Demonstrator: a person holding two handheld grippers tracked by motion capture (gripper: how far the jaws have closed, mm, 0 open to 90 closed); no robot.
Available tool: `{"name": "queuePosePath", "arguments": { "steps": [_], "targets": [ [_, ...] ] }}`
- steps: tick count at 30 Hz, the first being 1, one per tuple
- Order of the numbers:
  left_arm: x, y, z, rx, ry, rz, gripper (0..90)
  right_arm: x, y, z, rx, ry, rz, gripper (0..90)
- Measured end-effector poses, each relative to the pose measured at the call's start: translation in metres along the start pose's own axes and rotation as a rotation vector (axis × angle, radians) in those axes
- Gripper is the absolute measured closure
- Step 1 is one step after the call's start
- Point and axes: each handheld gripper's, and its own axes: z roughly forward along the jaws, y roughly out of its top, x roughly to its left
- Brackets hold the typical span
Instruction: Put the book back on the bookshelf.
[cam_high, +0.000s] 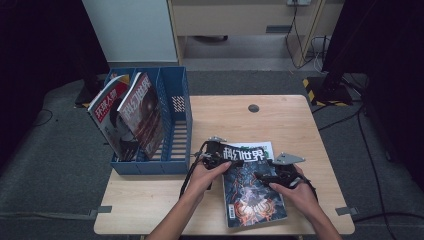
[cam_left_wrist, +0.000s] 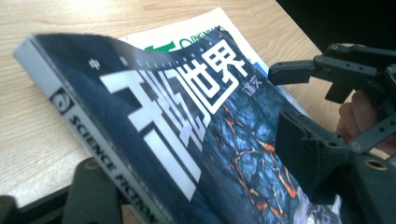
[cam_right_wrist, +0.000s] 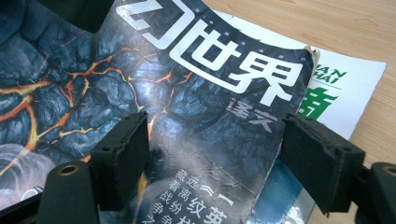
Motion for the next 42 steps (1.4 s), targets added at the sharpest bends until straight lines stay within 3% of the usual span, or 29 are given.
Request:
{"name": "queuePosePath", "arguments": {
  "steps": [8,14,21,28,42],
  "targets": [
    [0.000,0.004,0.005,0.035,-0.005,0.029,34.4,0.000,0.000,0.000,0.005,0.005,0.003,23.7],
    [-0.002,0.007,0.012,0.052,-0.006,0.006,34.8,-0.001,0.000,0.001,-0.002,0.011,0.001,23.1],
    [-0.004,0.011,0.018,0.074,-0.001,0.013,35.7,0.000,0.000,0.002,-0.002,0.011,-0.003,22.8],
    [-0.002,0.011,0.018,0.070,-0.003,-0.001,37.3,0.000,0.000,0.002,-0.004,0.012,-0.003,22.6],
    [-0.002,0.011,0.012,0.018,-0.029,-0.029,55.7,-0.001,-0.002,0.002,-0.014,0.018,0.021,21.6]
  ]
}}
